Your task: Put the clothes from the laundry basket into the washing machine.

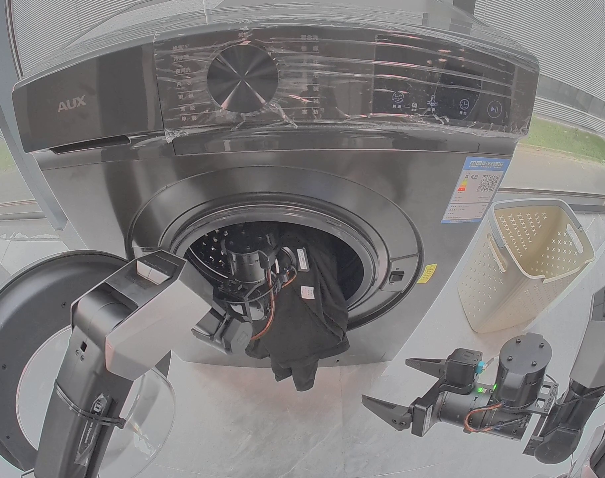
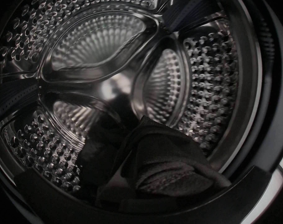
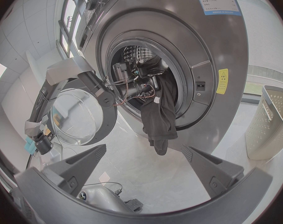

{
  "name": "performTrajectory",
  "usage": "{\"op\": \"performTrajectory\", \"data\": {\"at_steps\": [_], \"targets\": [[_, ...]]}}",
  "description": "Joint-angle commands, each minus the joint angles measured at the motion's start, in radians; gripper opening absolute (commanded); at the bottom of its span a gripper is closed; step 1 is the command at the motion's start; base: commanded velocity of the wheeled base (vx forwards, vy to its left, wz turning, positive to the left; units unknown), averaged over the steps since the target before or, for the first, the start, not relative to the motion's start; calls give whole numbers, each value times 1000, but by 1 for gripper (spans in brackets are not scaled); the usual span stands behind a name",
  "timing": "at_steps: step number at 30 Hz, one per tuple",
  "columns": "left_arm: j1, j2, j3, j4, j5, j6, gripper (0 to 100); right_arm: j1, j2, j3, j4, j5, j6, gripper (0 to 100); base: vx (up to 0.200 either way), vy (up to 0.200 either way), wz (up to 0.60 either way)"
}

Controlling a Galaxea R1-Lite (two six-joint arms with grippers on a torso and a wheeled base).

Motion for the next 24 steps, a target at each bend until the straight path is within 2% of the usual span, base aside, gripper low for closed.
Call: {"op": "performTrajectory", "data": {"at_steps": [1,3,7,16,17,21,24], "targets": [[56,129,-233,126,91,7,0,3,5,7,-1,2,0,100,0,0,0],[76,165,-356,160,127,7,0,3,5,7,-1,2,0,100,0,0,0],[91,174,-453,192,129,6,0,3,5,9,-1,2,0,100,0,0,0],[89,169,-454,206,129,7,0,1,4,7,-1,2,0,100,0,0,0],[89,168,-449,206,129,7,100,1,4,7,-1,2,0,100,0,0,0],[82,148,-410,206,129,-2,100,0,4,7,-1,2,0,100,0,0,0],[74,53,-273,235,124,6,100,0,2,7,-1,2,0,100,0,0,0]]}}
